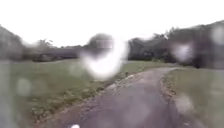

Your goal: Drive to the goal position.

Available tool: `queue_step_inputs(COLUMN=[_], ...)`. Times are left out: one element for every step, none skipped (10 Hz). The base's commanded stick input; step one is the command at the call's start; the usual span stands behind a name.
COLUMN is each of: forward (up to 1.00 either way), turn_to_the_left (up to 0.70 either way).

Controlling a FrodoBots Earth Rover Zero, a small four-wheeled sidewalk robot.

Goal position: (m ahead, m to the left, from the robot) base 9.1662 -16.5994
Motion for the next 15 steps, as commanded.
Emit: queue_step_inputs(forward=[0.85,0.85,0.85,0.85,0.85,0.85,0.85,0.85,0.85,0.85,0.85,0.85,0.85,0.85,0.85], turn_to_the_left=[-0.34,-0.16,-0.08,0.0,0.0,0.0,0.0,0.0,0.0,0.0,0.0,0.0,-0.01,-0.05,-0.09])
